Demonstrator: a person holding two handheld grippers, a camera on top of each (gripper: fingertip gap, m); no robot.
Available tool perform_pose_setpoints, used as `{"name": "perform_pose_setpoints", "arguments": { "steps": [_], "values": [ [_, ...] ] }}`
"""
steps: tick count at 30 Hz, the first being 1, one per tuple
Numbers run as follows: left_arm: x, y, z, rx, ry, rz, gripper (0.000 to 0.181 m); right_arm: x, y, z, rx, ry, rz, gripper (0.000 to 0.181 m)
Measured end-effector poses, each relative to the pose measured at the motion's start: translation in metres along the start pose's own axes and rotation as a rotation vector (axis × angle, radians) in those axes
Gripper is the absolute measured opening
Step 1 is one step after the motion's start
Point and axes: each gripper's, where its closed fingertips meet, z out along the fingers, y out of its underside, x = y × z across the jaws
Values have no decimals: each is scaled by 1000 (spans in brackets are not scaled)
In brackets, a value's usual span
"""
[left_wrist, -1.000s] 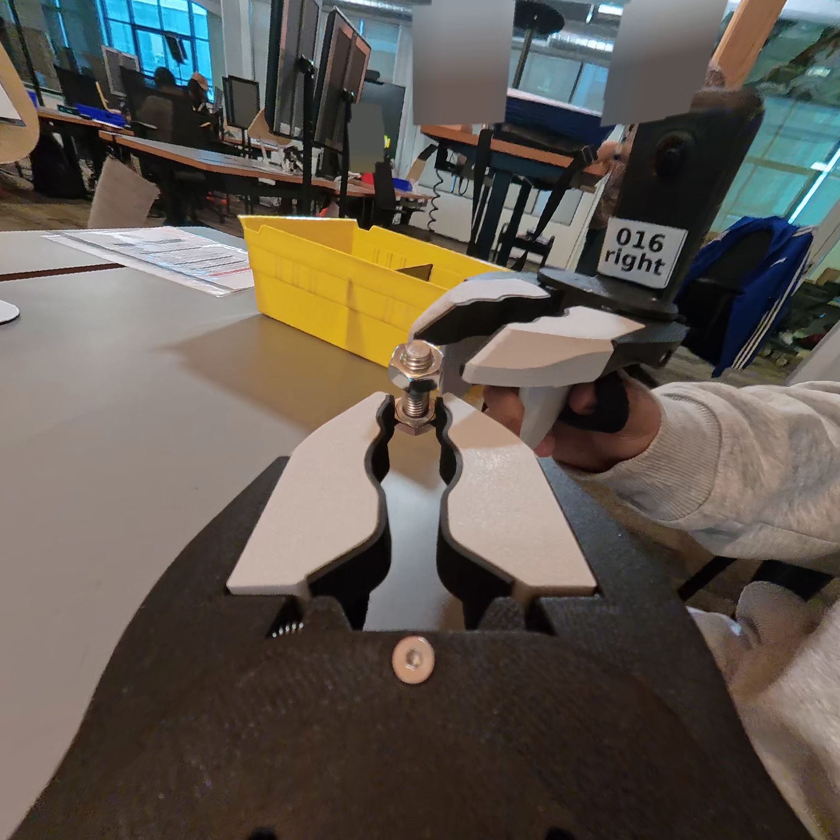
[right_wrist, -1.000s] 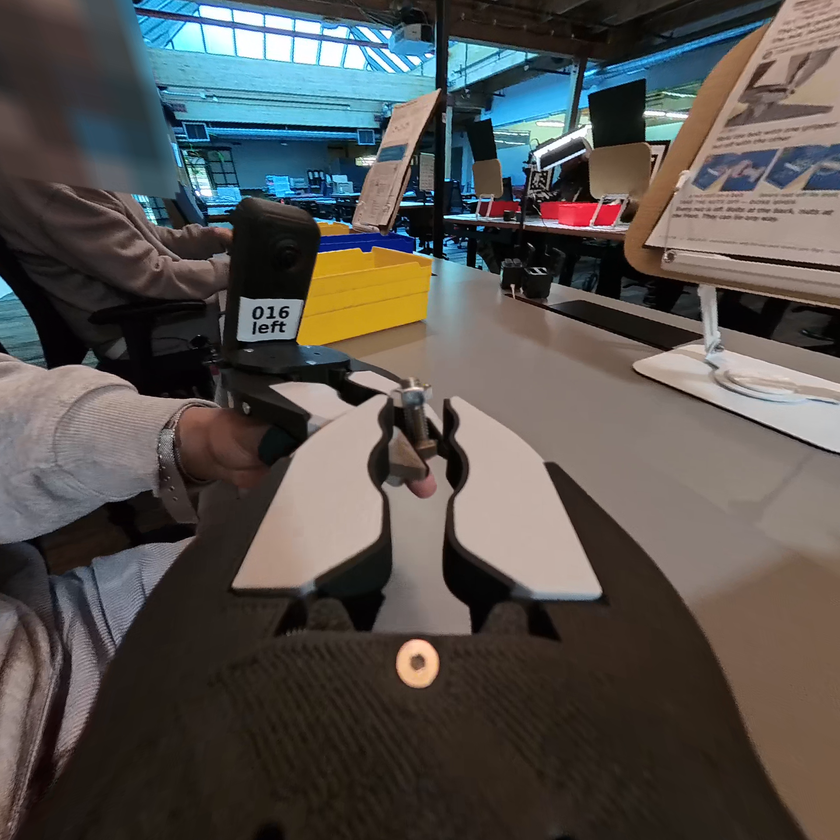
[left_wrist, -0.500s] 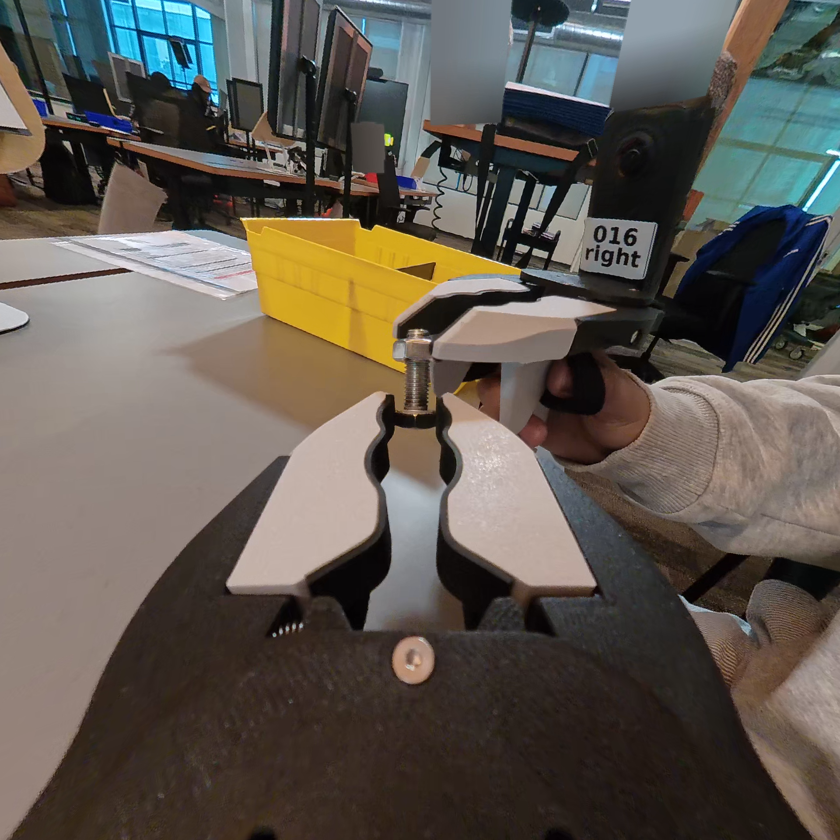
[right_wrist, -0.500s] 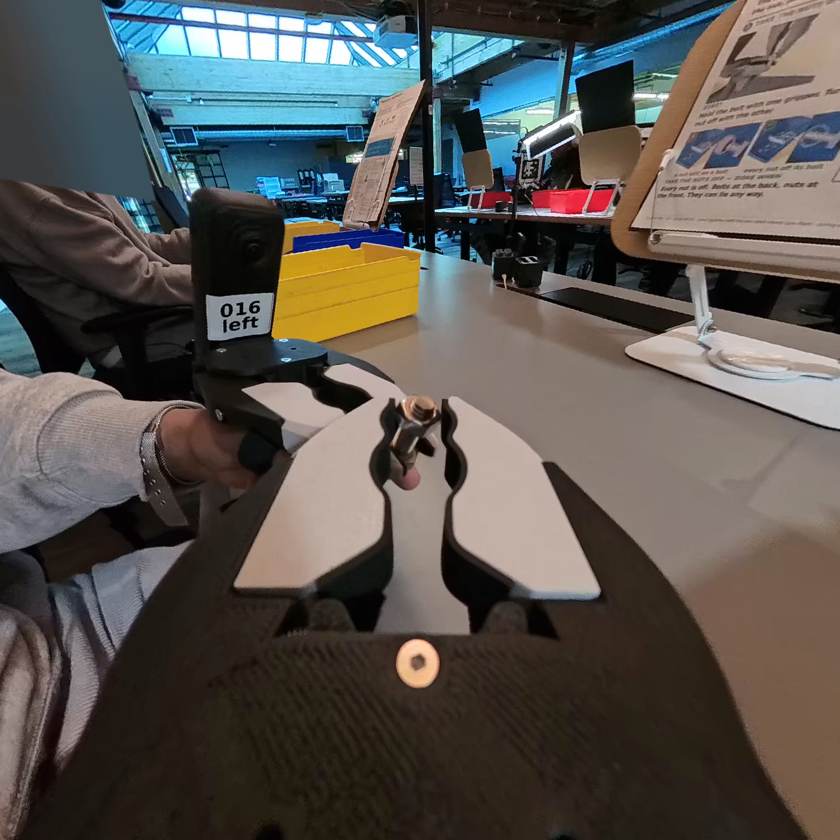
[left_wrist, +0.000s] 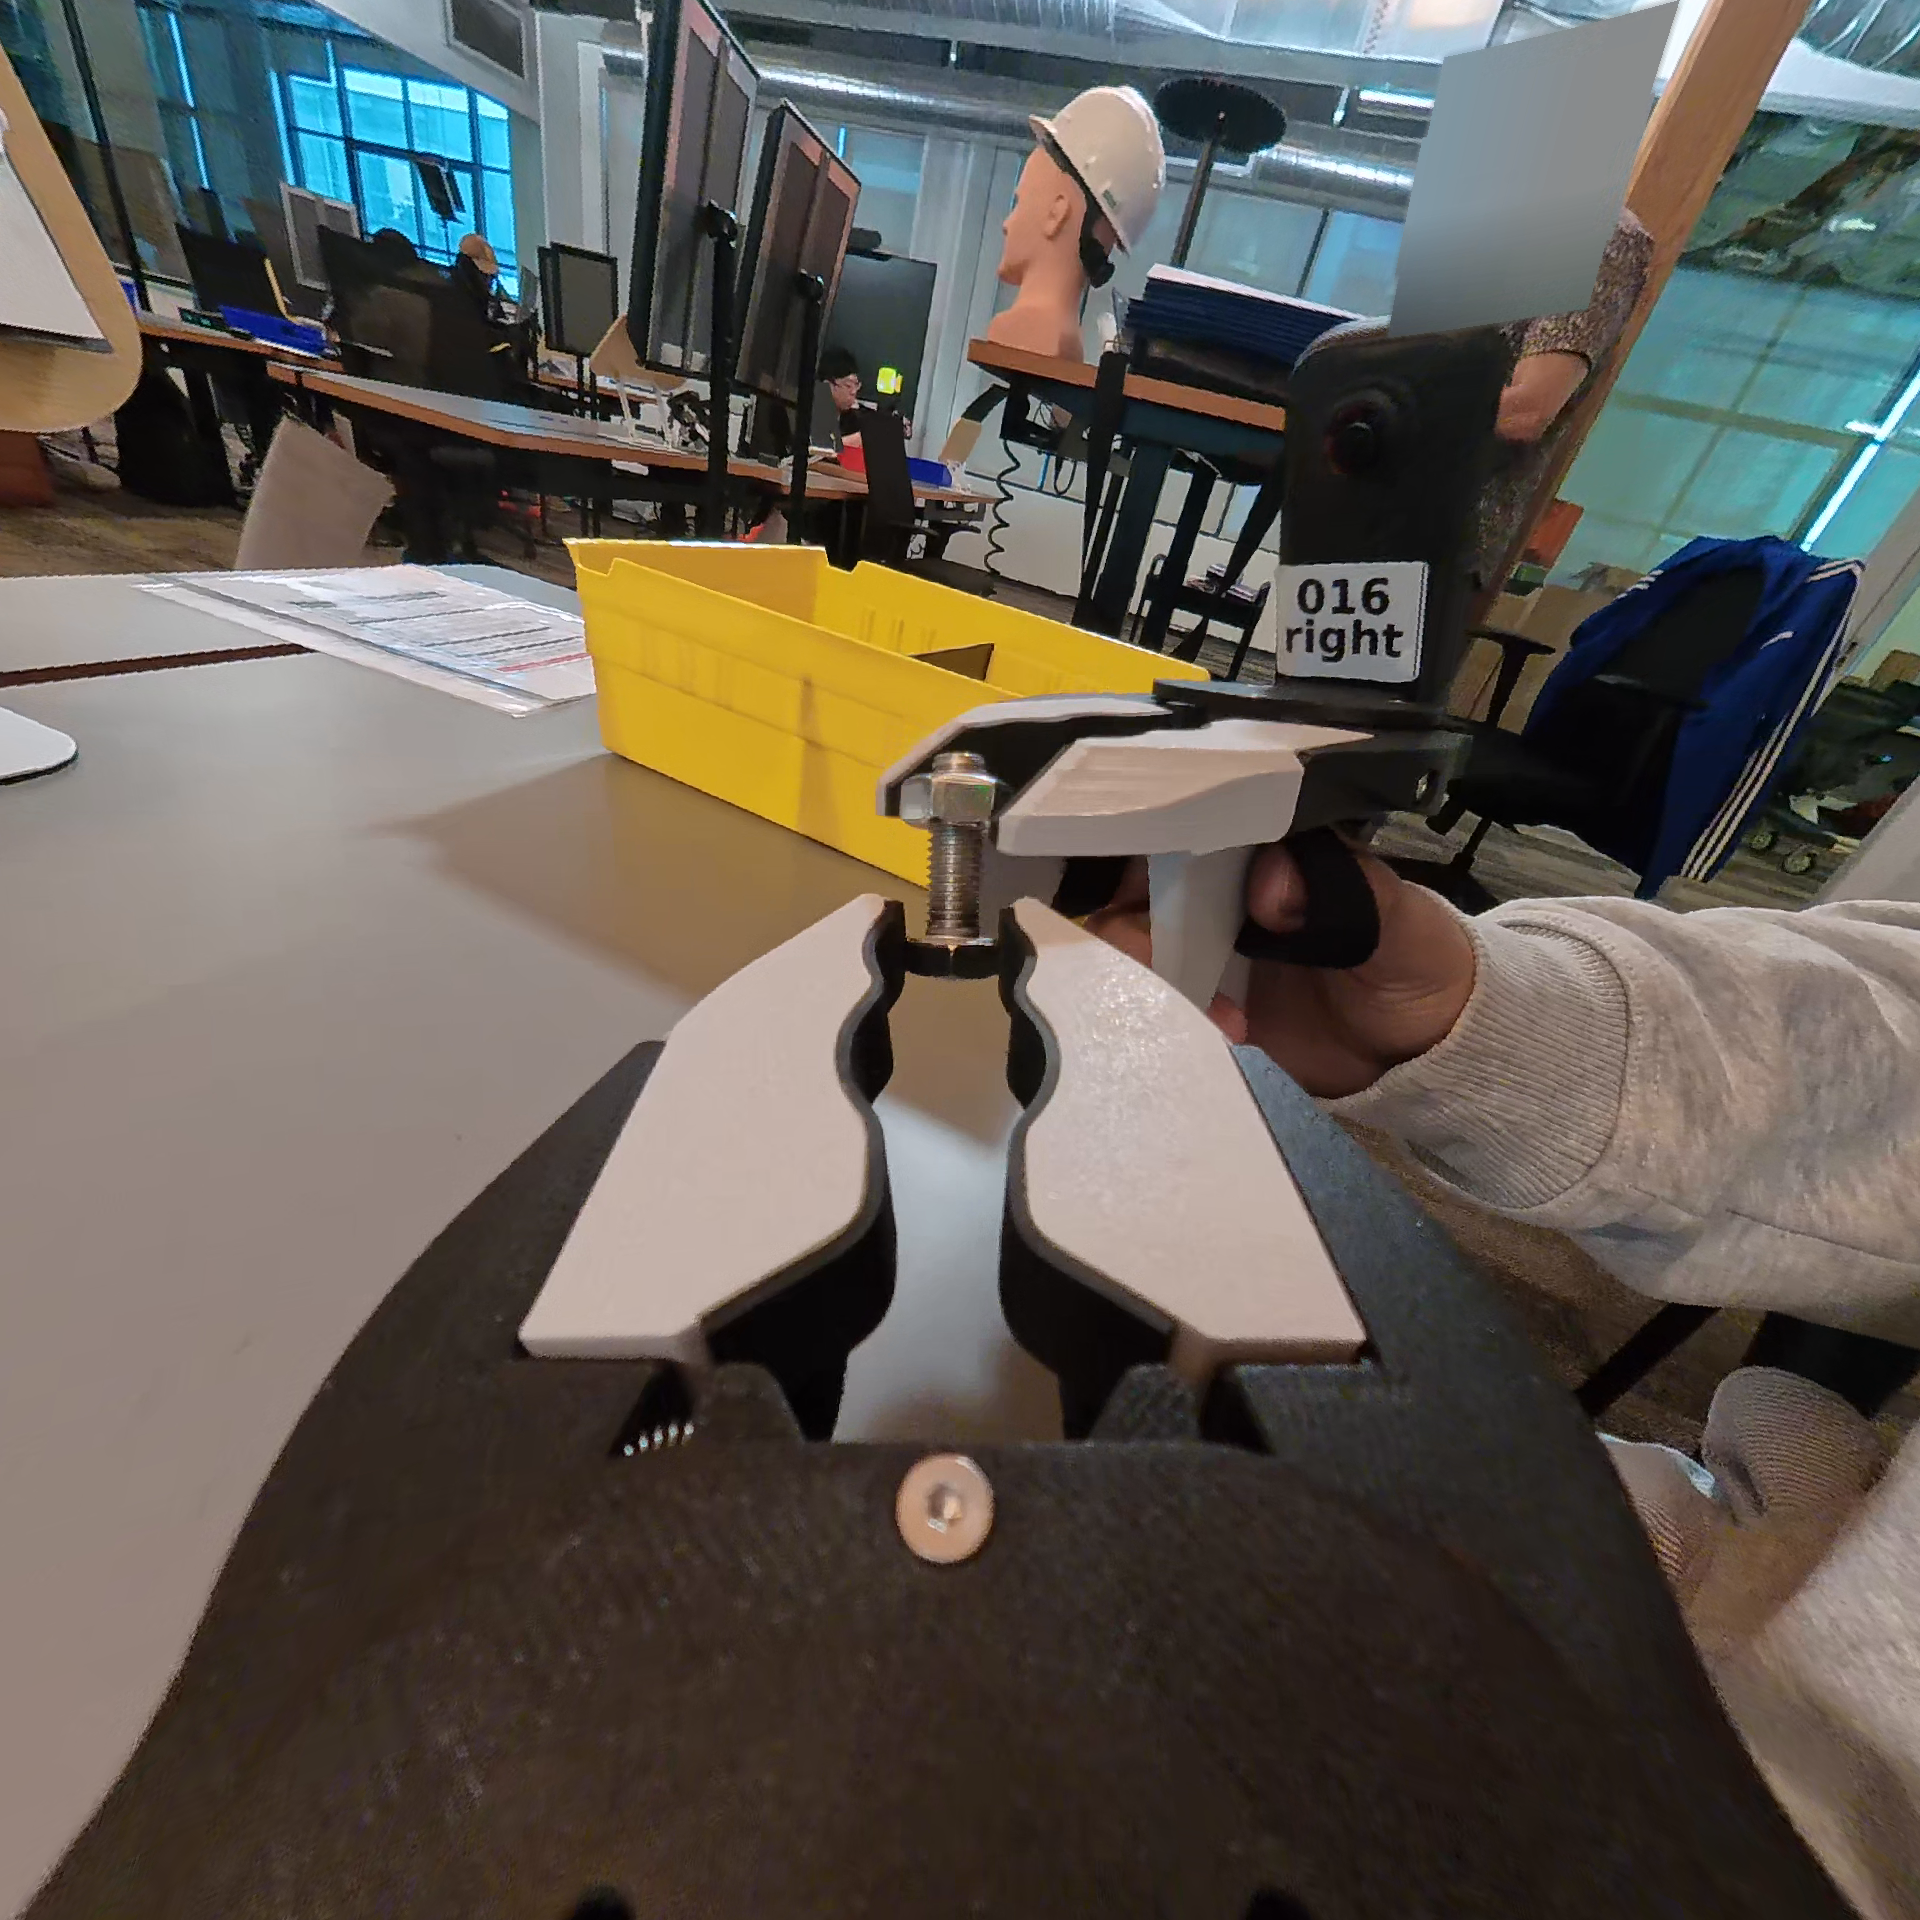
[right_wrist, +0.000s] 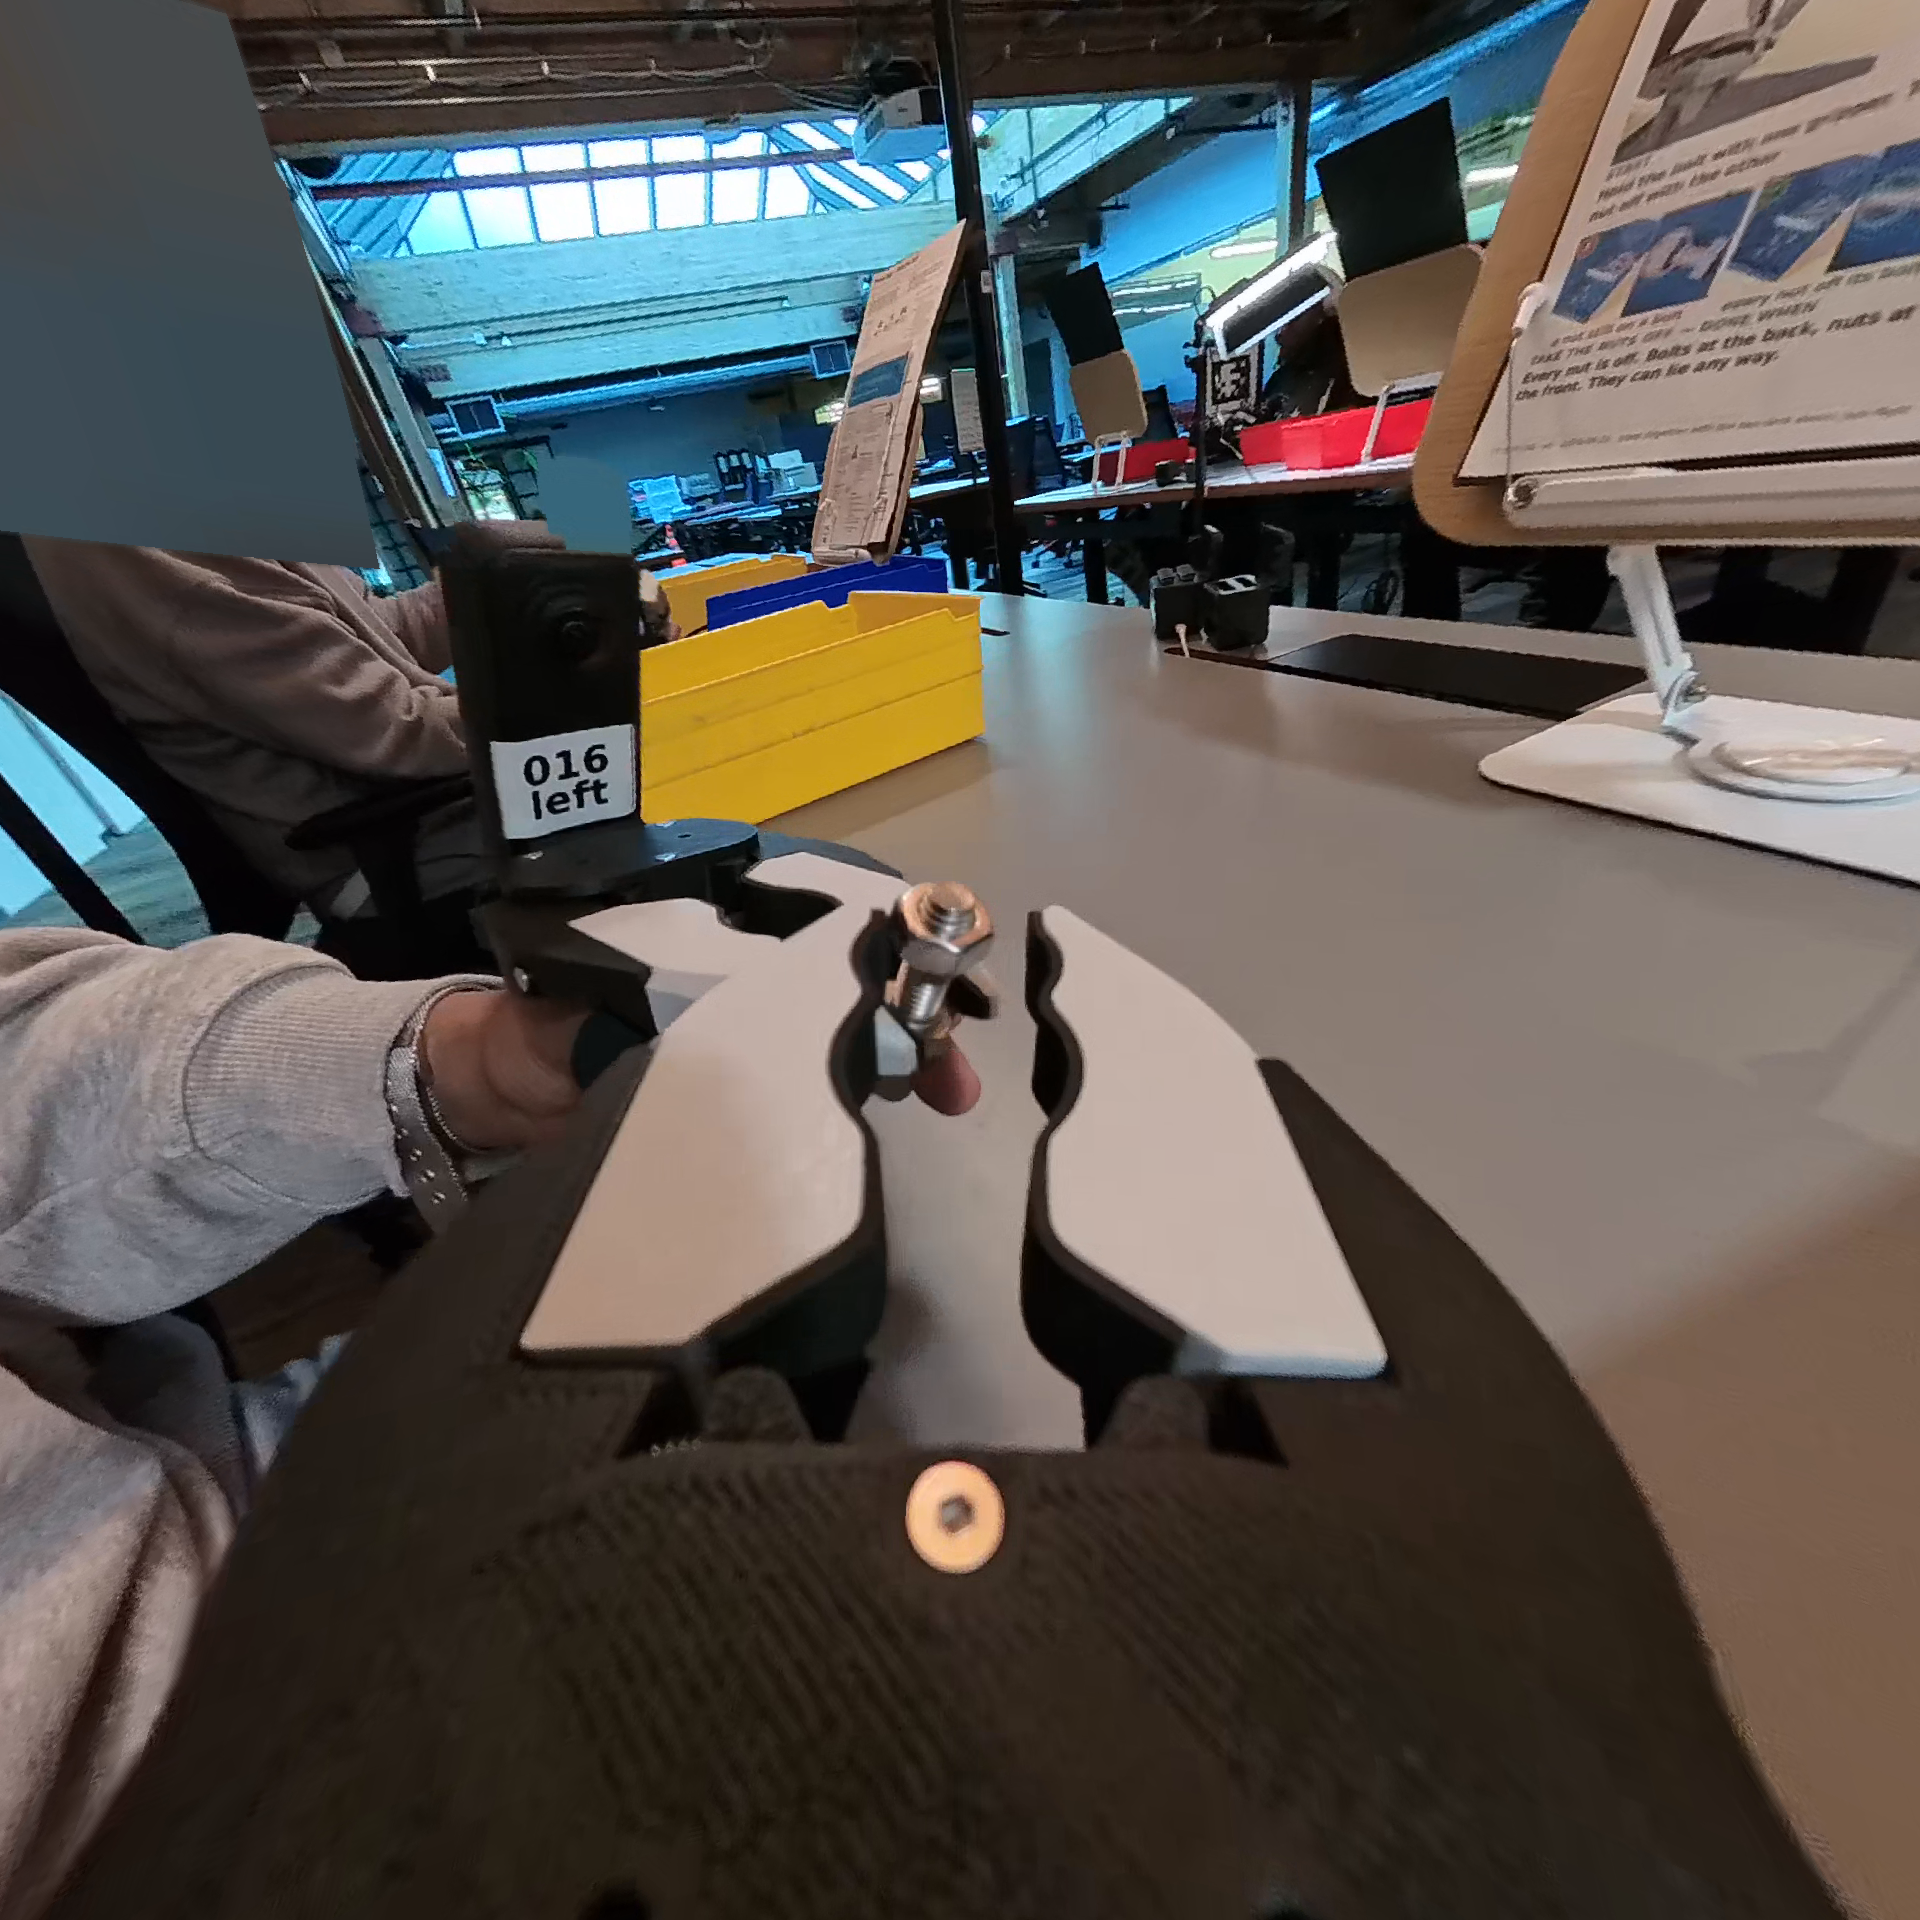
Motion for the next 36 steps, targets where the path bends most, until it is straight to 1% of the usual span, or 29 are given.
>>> {"name": "perform_pose_setpoints", "arguments": {
  "steps": [4, 12, 20, 26, 31, 33, 36],
  "values": [
    [2, 1, 1, -8, 7, 8, 17, -3, 1, 1, -4, -15, 12, 20],
    [5, 3, 2, -25, 3, 29, 17, -7, -2, 2, 5, -28, -20, 19],
    [4, 0, 2, -3, -4, 29, 17, -8, -3, 1, 11, -31, -22, 19],
    [-1, -3, -1, 17, -16, 8, 17, -5, -6, -1, 28, -25, -24, 22],
    [-3, -7, -2, 35, -18, -13, 17, 1, -6, -3, 27, 4, -18, 19],
    [-3, -7, -3, 37, -19, -13, 17, 6, -6, -4, 20, 29, -19, 15],
    [-3, -7, -3, 38, -19, -14, 17, 3, -7, -5, 28, 12, -23, 17]
  ]
}}
